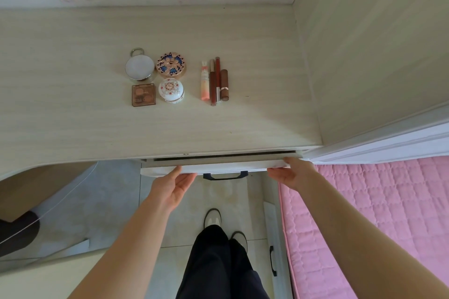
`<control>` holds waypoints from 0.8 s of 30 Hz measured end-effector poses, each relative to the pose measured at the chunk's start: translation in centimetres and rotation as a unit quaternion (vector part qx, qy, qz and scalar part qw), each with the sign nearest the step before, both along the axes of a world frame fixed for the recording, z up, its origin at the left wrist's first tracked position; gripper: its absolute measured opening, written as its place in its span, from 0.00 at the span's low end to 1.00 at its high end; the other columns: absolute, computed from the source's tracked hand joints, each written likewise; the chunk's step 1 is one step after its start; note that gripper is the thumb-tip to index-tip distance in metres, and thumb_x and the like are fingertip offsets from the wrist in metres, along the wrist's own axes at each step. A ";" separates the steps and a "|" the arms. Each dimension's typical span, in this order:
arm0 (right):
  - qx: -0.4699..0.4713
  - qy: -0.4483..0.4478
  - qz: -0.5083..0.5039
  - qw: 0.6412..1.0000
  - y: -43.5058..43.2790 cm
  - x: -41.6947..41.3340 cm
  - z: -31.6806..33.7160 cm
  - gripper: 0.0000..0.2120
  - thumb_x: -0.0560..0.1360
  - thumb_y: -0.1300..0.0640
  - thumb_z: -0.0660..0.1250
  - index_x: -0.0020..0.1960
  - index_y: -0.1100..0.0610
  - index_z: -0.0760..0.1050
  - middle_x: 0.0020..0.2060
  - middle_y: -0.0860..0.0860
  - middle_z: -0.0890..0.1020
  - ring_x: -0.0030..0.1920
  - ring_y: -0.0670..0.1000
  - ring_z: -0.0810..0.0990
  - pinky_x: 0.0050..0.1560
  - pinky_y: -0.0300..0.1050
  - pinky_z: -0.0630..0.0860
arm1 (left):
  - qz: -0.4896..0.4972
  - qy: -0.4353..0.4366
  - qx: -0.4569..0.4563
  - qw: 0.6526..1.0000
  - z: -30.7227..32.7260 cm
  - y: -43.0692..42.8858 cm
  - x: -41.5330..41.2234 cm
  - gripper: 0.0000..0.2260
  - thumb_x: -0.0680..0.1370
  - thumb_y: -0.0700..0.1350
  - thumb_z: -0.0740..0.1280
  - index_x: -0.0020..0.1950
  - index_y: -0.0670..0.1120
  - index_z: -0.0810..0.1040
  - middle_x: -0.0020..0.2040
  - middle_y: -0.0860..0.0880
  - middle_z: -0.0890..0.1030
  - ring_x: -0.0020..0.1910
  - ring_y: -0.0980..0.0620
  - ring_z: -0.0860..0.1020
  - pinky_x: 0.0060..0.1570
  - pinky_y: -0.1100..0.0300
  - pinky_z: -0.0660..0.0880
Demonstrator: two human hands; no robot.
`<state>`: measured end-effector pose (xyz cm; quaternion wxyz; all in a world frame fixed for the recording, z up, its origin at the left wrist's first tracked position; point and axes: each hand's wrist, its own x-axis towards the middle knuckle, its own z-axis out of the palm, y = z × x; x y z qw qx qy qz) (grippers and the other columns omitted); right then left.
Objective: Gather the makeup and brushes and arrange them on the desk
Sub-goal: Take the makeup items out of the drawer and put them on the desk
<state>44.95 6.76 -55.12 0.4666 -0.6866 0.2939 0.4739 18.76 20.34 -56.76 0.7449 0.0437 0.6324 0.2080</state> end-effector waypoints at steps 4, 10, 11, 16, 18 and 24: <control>-0.012 -0.005 -0.021 1.000 0.9 -0.1 0.3 0.17 0.81 0.67 0.47 0.66 0.67 0.67 0.62 0.66 0.75 0.60 0.66 0.77 0.55 0.70 0.70 | -0.026 0.003 0.013 1.000 0.0 0.7 0.8 0.05 0.79 0.32 0.61 0.54 0.31 0.73 0.54 0.33 0.78 0.49 0.40 0.80 0.52 0.50 0.78; -0.058 -0.013 -0.047 0.997 2.1 0.0 0.2 0.18 0.81 0.68 0.44 0.62 0.70 0.69 0.49 0.67 0.77 0.58 0.68 0.77 0.55 0.69 0.71 | -0.025 0.018 0.011 0.999 -0.1 1.3 1.2 0.04 0.80 0.31 0.60 0.52 0.32 0.72 0.55 0.32 0.76 0.48 0.39 0.80 0.53 0.48 0.76; -0.061 -0.012 -0.045 0.997 2.1 0.0 0.2 0.19 0.81 0.67 0.43 0.64 0.70 0.68 0.55 0.67 0.77 0.59 0.68 0.77 0.58 0.68 0.71 | -0.023 0.019 0.011 0.999 -0.1 1.3 1.2 0.03 0.80 0.31 0.60 0.52 0.32 0.72 0.55 0.32 0.76 0.47 0.39 0.80 0.54 0.47 0.75; -0.036 -0.001 -0.076 0.996 2.4 0.2 -0.1 0.19 0.82 0.65 0.43 0.67 0.70 0.65 0.64 0.64 0.73 0.61 0.67 0.75 0.63 0.65 0.69 | -0.020 0.023 0.016 0.999 -0.1 1.6 1.5 0.02 0.80 0.31 0.60 0.49 0.33 0.72 0.50 0.32 0.78 0.46 0.39 0.80 0.57 0.47 0.76; -0.019 0.001 -0.073 0.997 2.9 0.3 -0.3 0.19 0.83 0.64 0.43 0.67 0.69 0.65 0.65 0.65 0.72 0.63 0.67 0.74 0.63 0.66 0.69 | -0.016 0.020 0.022 0.999 -0.2 2.0 1.8 0.03 0.80 0.32 0.59 0.49 0.33 0.72 0.48 0.33 0.78 0.45 0.39 0.80 0.60 0.47 0.74; 0.010 -0.010 -0.061 0.998 2.9 0.7 0.0 0.19 0.81 0.65 0.39 0.44 0.67 0.67 0.54 0.64 0.76 0.60 0.64 0.76 0.65 0.65 0.68 | -0.022 0.028 0.046 0.998 -0.4 2.1 2.5 0.07 0.80 0.30 0.59 0.57 0.33 0.71 0.58 0.35 0.76 0.49 0.40 0.80 0.55 0.50 0.76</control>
